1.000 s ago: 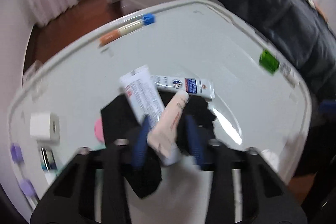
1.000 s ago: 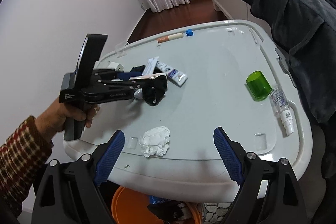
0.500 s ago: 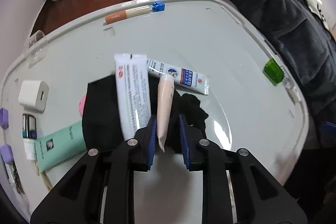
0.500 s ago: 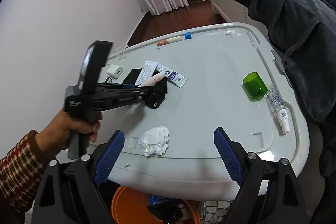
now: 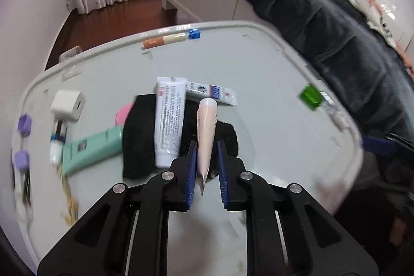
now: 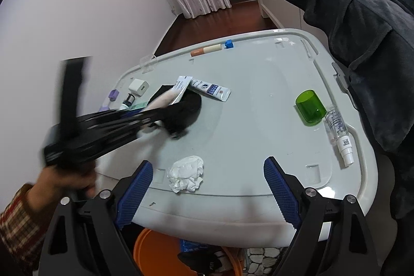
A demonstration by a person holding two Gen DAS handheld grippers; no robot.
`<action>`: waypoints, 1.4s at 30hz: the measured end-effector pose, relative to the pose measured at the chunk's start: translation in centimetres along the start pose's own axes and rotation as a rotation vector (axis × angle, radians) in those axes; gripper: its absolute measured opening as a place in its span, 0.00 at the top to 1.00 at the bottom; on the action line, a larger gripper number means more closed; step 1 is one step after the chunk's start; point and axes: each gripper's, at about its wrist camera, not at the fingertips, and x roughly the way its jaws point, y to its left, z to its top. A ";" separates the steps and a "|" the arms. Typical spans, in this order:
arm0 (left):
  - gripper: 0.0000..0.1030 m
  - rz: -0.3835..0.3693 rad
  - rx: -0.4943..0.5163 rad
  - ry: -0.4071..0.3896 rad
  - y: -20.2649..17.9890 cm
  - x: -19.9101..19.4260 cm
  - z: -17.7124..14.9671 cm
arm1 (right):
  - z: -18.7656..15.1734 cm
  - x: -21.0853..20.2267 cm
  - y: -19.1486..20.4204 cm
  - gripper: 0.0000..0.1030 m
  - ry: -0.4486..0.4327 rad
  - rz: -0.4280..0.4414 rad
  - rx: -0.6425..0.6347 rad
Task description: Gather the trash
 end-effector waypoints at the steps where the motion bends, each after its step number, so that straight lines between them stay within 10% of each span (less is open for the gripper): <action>1: 0.86 -0.009 -0.011 -0.016 -0.1 -1.0 -0.8 | -0.1 0.2 0.2 0.17 -0.001 -0.015 -0.010; 28: 0.91 -0.045 -0.245 -0.081 5.6 -6.7 -9.0 | -0.1 12.8 10.9 0.06 0.148 -0.140 -0.451; 31: 0.91 -0.049 -0.248 -0.080 5.7 -6.8 -9.2 | 0.1 15.2 10.9 0.19 0.198 -0.153 -0.519; 33: 0.91 -0.051 -0.250 -0.082 5.8 -6.9 -9.2 | 1.4 15.3 10.2 0.79 0.223 -0.106 -0.456; 42: 0.74 -0.077 -0.248 -0.076 5.5 -6.4 -9.0 | 4.6 9.6 9.3 0.83 0.115 -0.051 -0.336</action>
